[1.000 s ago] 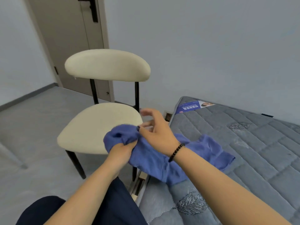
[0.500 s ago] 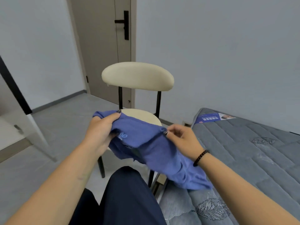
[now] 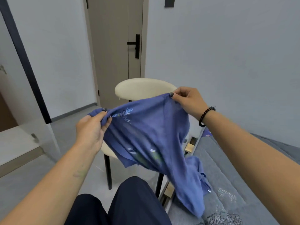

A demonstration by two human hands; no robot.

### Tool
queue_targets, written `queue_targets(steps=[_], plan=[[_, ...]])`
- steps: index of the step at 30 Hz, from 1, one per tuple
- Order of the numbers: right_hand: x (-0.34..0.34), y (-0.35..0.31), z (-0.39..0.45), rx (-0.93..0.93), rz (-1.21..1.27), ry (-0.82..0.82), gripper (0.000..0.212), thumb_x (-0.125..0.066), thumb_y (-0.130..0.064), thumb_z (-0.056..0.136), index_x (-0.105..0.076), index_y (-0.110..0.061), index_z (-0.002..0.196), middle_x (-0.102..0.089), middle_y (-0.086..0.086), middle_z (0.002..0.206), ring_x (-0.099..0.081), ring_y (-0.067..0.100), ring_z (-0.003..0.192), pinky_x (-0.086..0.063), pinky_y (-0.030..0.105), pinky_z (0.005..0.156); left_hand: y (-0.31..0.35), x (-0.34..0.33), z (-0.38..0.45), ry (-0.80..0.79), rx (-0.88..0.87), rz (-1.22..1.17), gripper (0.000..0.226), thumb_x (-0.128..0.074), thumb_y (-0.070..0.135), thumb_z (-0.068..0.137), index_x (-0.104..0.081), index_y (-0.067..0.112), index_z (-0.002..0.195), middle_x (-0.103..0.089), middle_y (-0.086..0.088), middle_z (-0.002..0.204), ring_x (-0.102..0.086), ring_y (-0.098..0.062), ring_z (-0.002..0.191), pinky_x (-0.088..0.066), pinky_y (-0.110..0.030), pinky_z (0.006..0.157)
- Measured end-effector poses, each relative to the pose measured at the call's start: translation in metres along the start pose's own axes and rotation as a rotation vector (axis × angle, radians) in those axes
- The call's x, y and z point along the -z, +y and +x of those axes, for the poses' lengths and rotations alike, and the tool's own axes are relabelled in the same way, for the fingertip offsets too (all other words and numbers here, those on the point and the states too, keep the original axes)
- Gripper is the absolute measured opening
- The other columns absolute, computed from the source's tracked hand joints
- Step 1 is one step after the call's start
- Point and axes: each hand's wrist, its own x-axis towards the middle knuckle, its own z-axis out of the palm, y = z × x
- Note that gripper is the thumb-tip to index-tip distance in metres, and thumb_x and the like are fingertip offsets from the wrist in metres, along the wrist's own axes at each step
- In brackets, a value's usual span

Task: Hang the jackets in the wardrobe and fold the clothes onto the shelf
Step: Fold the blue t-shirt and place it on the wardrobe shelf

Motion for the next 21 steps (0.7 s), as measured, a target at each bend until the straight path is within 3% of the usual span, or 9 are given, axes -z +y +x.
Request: queue_targets(steps=[3, 7, 11, 13, 15, 17, 18, 20, 21], plan=[[0.001, -0.02, 0.012, 0.055, -0.048, 0.011, 0.021, -0.058, -0.015, 0.092, -0.06, -0.019, 0.071, -0.06, -0.001, 0.064, -0.052, 0.009, 0.061, -0.044, 0.021, 0.06, 0.005, -0.002, -0.002, -0.07, -0.054, -0.005, 0.009, -0.058, -0.004, 0.09, -0.061, 0.003, 0.085, -0.066, -0.002, 0.074, -0.068, -0.009, 0.068, -0.055, -0.018, 0.067], [-0.014, -0.031, 0.009, 0.055, -0.082, -0.003, 0.022, -0.056, -0.018, 0.093, -0.055, -0.021, 0.071, -0.051, -0.009, 0.052, -0.045, 0.004, 0.049, -0.036, 0.018, 0.052, -0.006, -0.007, -0.012, -0.186, -0.057, 0.025, 0.014, -0.053, -0.002, 0.094, -0.061, 0.005, 0.085, -0.07, -0.003, 0.077, -0.069, -0.013, 0.075, -0.056, -0.019, 0.067], [-0.034, -0.006, -0.011, -0.099, -0.428, 0.089, 0.007, -0.055, -0.016, 0.084, -0.05, -0.021, 0.084, -0.057, 0.0, 0.08, -0.056, 0.023, 0.079, -0.041, 0.026, 0.061, -0.02, -0.017, -0.025, -0.286, -0.024, 0.049, 0.013, -0.051, 0.005, 0.097, -0.063, 0.005, 0.093, -0.073, -0.007, 0.089, -0.071, -0.014, 0.082, -0.058, -0.023, 0.075], [-0.042, 0.0, -0.03, -0.149, -0.391, -0.03, 0.032, -0.063, -0.017, 0.074, -0.05, -0.023, 0.103, -0.057, 0.0, 0.098, -0.058, 0.023, 0.092, -0.049, 0.032, 0.075, -0.02, -0.023, -0.031, -0.312, -0.043, 0.076, 0.012, -0.052, 0.006, 0.097, -0.064, 0.005, 0.094, -0.074, -0.005, 0.087, -0.071, -0.014, 0.083, -0.058, -0.023, 0.076], [-0.057, -0.004, -0.052, -0.127, -0.236, -0.332, 0.051, -0.071, -0.022, 0.072, -0.046, -0.021, 0.116, -0.055, -0.005, 0.104, -0.056, 0.014, 0.095, -0.049, 0.029, 0.08, -0.018, -0.028, -0.036, -0.359, -0.087, 0.125, 0.012, -0.054, 0.007, 0.096, -0.066, 0.008, 0.096, -0.075, -0.001, 0.085, -0.071, -0.013, 0.084, -0.057, -0.023, 0.075], [-0.073, -0.005, -0.066, -0.039, -0.31, -0.551, 0.047, -0.072, -0.037, 0.068, -0.05, -0.023, 0.107, -0.061, -0.005, 0.098, -0.06, 0.014, 0.089, -0.052, 0.031, 0.077, -0.016, -0.032, -0.04, -0.385, -0.15, 0.195, 0.011, -0.057, 0.01, 0.094, -0.067, 0.014, 0.094, -0.075, 0.001, 0.084, -0.071, -0.012, 0.084, -0.056, -0.026, 0.076], [-0.079, -0.002, -0.069, 0.003, -0.38, -0.561, 0.039, -0.069, -0.042, 0.068, -0.054, -0.024, 0.098, -0.064, -0.003, 0.093, -0.062, 0.016, 0.085, -0.053, 0.034, 0.075, -0.015, -0.034, -0.042, -0.381, -0.184, 0.222, 0.011, -0.059, 0.011, 0.094, -0.068, 0.016, 0.093, -0.075, 0.003, 0.081, -0.071, -0.011, 0.081, -0.055, -0.027, 0.076], [-0.082, 0.002, -0.065, 0.014, -0.354, -0.488, 0.016, -0.062, -0.028, 0.077, -0.052, -0.018, 0.072, -0.057, -0.001, 0.068, -0.053, 0.015, 0.065, -0.046, 0.033, 0.062, -0.014, -0.035, -0.043, -0.377, -0.236, 0.229, 0.01, -0.059, 0.011, 0.093, -0.066, 0.019, 0.093, -0.074, 0.007, 0.078, -0.07, -0.009, 0.08, -0.054, -0.027, 0.075], [-0.08, 0.002, -0.06, -0.014, -0.29, -0.435, 0.022, -0.058, -0.015, 0.083, -0.047, -0.014, 0.064, -0.049, 0.0, 0.06, -0.045, 0.014, 0.057, -0.039, 0.03, 0.057, -0.014, -0.034, -0.043, -0.403, -0.247, 0.204, 0.011, -0.059, 0.01, 0.093, -0.065, 0.019, 0.097, -0.075, 0.006, 0.085, -0.07, -0.009, 0.086, -0.054, -0.026, 0.078]])
